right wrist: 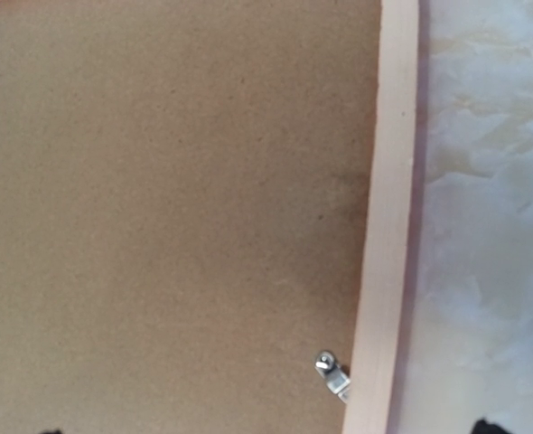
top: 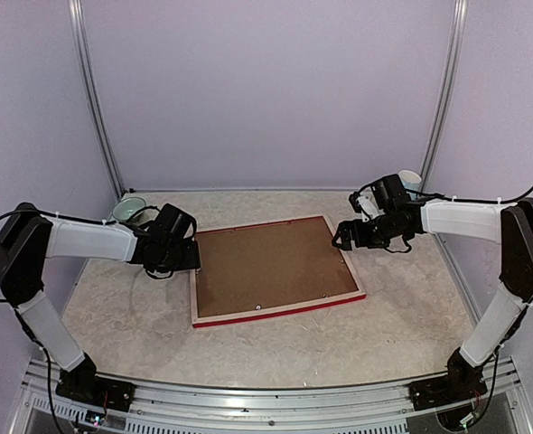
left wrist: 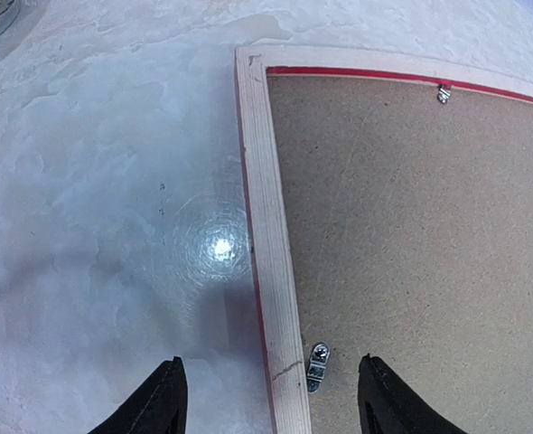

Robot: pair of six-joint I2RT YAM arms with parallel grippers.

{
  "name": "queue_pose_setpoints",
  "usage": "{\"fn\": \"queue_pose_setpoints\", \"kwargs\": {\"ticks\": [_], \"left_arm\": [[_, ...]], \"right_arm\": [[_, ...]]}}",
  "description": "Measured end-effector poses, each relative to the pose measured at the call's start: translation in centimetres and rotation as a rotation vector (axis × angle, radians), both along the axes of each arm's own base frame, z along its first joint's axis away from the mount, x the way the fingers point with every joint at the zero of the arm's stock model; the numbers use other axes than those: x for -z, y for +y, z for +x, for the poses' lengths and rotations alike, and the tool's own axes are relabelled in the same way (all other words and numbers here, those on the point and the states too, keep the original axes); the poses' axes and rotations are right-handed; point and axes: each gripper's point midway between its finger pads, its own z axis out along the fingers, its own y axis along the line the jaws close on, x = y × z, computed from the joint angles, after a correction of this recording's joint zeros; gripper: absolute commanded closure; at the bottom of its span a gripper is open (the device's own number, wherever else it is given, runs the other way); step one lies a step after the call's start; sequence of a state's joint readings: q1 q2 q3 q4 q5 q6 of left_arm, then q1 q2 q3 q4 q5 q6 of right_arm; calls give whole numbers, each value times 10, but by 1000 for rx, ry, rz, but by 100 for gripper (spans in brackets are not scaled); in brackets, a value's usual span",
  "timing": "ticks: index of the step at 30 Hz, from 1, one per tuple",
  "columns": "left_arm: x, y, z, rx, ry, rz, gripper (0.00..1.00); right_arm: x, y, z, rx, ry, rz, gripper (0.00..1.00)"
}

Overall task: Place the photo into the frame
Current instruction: Press the fastener onto the backboard.

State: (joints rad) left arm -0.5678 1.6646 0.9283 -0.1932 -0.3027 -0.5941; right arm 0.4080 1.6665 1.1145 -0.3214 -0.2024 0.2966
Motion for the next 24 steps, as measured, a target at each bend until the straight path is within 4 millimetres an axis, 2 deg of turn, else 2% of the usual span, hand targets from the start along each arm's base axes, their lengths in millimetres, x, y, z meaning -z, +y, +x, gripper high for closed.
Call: {"fn": "queue_pose_setpoints", "kwargs": {"ticks": [7,17,24], "left_arm": [[22,3,-7,5,63,32,37],[36,1,-11,15,103,40,40],[38,1,-11,17,108,40,43]], "right_arm": [[0,0,0,0,0,0,2],[0,0,0,0,0,0,2],[0,0,0,0,-1,0,2]]}}
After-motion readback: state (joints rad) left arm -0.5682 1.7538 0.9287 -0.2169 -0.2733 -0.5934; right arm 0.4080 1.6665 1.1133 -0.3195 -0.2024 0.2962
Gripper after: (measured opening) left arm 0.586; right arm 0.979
